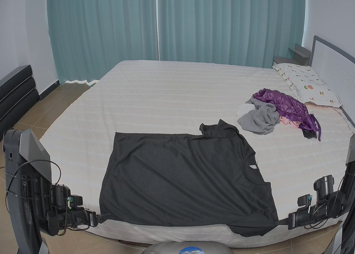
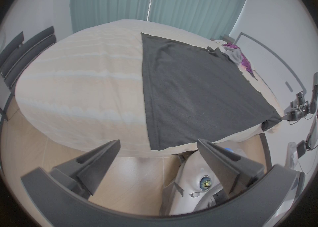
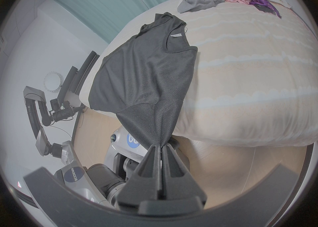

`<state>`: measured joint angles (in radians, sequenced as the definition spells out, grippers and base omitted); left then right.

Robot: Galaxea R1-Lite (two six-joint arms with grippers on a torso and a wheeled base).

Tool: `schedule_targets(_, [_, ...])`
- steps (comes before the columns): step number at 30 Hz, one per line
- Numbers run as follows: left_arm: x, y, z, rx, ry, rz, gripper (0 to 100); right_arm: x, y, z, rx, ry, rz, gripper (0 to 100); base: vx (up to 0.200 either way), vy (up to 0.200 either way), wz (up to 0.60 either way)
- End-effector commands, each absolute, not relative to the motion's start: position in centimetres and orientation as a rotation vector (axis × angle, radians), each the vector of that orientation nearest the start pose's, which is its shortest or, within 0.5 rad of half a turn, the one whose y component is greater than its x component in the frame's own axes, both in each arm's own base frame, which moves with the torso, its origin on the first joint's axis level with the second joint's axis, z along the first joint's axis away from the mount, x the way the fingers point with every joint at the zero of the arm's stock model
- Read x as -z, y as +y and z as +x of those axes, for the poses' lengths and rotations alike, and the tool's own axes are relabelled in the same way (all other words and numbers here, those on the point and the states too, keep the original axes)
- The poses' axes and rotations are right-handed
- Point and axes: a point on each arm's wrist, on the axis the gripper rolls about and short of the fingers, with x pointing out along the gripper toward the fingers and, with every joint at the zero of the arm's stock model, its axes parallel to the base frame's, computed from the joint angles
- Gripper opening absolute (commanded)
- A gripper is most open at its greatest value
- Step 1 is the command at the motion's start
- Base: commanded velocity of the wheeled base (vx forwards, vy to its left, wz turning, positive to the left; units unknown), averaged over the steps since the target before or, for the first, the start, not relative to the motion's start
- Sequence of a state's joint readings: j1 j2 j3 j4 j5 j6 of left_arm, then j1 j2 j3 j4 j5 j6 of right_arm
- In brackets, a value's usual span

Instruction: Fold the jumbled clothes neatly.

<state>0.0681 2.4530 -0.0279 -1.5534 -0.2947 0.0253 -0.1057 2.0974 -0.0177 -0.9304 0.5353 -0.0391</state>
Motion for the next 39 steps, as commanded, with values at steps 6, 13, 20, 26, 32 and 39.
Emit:
schedule_targets(6, [6.8, 1.1, 23.4, 0.298, 0.788, -0.168, 100, 2.2, -0.7, 17.1, -0.415, 1.098, 0.347, 0, 0.000, 0.000, 0.00])
schedule_targets(13, [6.4, 1.0, 27.5, 0.267, 0.662, -0.293, 100, 2.2, -0.7, 17.2, -0.415, 1.098, 0.347, 0, 0.000, 0.000, 0.00])
schedule_targets(20, [7.1, 1.1, 30.3, 0.239, 0.706, -0.376, 100, 2.3, -0.7, 17.3, -0.415, 1.097, 0.347, 0, 0.000, 0.000, 0.00])
schedule_targets(26, [7.1, 1.1, 30.8, 0.243, 0.693, -0.375, 100, 2.3, -0.6, 17.4, -0.416, 1.099, 0.347, 0, 0.000, 0.000, 0.00])
schedule_targets(32, [6.8, 1.1, 30.6, 0.234, 0.694, -0.392, 0, 2.5, -0.6, 17.5, -0.416, 1.105, 0.349, 0, 0.000, 0.000, 0.00])
schedule_targets(39, [5.6, 1.2, 28.9, 0.222, 0.715, -0.399, 0, 2.5, -0.6, 17.4, -0.416, 1.106, 0.350, 0, 0.000, 0.000, 0.00])
